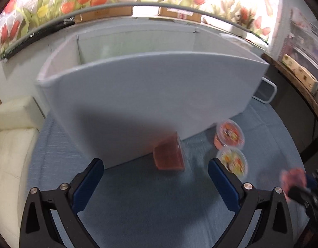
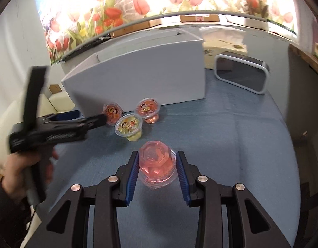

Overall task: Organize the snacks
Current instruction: 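Grasp a red jelly cup with the left gripper while the right holds its cup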

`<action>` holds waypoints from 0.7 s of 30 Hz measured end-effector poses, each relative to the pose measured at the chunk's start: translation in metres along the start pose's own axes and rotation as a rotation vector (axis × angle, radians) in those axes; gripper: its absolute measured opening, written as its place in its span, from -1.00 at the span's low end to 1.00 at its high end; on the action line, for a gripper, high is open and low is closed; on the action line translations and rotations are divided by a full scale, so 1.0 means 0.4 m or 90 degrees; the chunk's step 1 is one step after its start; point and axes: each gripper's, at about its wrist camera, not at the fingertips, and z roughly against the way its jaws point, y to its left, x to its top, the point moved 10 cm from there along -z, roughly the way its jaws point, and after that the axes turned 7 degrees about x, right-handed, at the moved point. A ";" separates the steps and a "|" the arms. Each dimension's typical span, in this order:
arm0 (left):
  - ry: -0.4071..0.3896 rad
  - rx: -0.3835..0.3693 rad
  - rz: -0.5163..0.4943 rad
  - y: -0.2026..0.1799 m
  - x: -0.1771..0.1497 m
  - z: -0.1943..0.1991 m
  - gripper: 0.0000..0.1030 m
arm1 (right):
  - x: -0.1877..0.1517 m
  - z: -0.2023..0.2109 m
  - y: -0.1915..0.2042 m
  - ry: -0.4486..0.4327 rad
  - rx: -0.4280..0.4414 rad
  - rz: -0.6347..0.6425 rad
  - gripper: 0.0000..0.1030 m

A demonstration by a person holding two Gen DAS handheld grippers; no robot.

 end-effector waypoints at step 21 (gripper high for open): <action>-0.009 -0.033 0.007 -0.052 -0.040 0.042 -0.29 | -0.012 0.046 0.031 -0.026 0.030 -0.002 -0.24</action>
